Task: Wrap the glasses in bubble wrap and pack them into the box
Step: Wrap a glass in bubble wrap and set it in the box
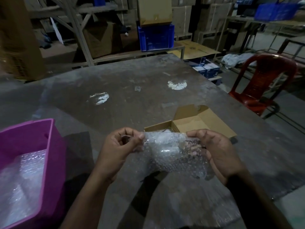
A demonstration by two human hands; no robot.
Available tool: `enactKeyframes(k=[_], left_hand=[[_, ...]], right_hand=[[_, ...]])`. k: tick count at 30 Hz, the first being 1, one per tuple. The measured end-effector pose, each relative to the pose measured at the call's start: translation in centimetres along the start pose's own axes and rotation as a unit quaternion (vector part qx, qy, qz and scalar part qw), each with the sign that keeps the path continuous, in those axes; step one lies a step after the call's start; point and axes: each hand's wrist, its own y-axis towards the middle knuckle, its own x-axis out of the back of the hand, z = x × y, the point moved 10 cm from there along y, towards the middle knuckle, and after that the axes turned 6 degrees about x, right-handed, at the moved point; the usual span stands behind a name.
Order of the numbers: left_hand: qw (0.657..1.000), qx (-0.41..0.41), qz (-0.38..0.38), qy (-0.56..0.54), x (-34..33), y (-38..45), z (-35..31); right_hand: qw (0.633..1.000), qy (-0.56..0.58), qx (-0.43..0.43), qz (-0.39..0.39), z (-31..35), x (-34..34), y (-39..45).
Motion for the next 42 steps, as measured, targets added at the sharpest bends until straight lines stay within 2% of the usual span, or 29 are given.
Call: enactKeyframes(k=[5, 11, 15, 19, 22, 24, 29, 33, 42], left_hand=[[1.000, -0.015, -0.024, 0.010, 0.9, 0.1, -0.6], [0.997, -0.054, -0.018, 0.050, 1.2, 0.3, -1.5], [0.994, -0.054, 0.030, 0.085, 0.9, 0.4, -1.6], [0.995, -0.048, 0.063, 0.061, 0.7, 0.2, -1.7], [0.997, -0.003, 0.072, -0.004, 1.0, 0.4, -0.8], [0.998, 0.015, 0.061, -0.024, 1.6, 0.6, -0.2], [0.999, -0.016, 0.037, -0.034, 2.3, 0.6, -0.6], [0.999, -0.040, -0.006, -0.011, 2.3, 0.8, -0.8], [0.999, -0.034, 0.006, 0.006, 2.8, 1.2, 0.0]], right_hand=[[0.998, -0.013, 0.032, -0.046, 0.8, 0.3, -0.1], [0.998, -0.051, 0.027, -0.030, 1.2, -0.4, 0.2], [0.997, -0.062, 0.038, -0.033, 1.3, -0.4, 0.7], [0.998, -0.046, 0.041, -0.012, 1.5, -1.0, 1.2], [0.998, -0.029, 0.053, 0.005, 1.8, -1.6, 1.5], [0.999, -0.011, 0.037, 0.018, 1.5, -1.8, 1.5], [0.998, -0.029, 0.032, 0.036, 1.1, -1.7, 1.6], [0.998, -0.035, 0.041, 0.014, 1.0, -1.5, 1.8], [0.997, -0.061, 0.033, 0.022, 0.3, -1.9, 2.1]])
